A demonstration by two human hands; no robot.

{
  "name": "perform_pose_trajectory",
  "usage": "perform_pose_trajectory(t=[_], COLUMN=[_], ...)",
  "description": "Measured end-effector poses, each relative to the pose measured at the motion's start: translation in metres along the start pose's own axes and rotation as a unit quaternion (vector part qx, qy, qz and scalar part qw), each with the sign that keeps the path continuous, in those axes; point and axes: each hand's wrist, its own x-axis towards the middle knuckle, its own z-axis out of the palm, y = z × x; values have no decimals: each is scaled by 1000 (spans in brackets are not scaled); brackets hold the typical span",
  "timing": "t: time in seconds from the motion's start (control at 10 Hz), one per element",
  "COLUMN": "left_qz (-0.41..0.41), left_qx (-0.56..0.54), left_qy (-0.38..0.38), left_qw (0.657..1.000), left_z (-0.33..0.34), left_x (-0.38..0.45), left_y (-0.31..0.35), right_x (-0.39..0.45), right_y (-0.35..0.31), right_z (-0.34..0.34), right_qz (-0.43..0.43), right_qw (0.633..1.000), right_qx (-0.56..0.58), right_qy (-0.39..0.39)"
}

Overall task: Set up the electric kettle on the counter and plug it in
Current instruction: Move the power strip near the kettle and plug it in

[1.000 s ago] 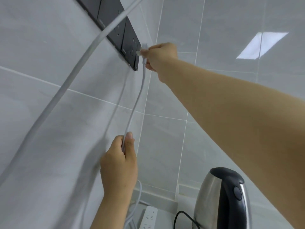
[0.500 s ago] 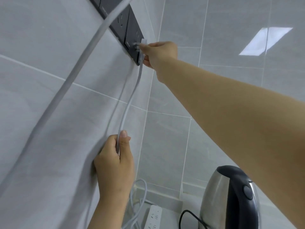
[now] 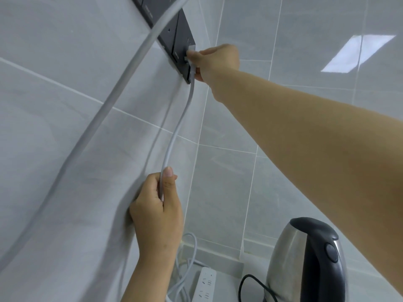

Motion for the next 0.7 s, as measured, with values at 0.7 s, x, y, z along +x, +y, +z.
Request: perform_pose_trajectory(t=[0.7], left_qz=[-2], left_qx=[-19], left_qy=[55], left_qw=[998], left_z=[6], left_x=[0], left_y=[-3], right_x=[-5], right_y=[5], right_z=[-1], right_qz=[34], right_qw=[994], right_qx=[87], right_qy=[-54])
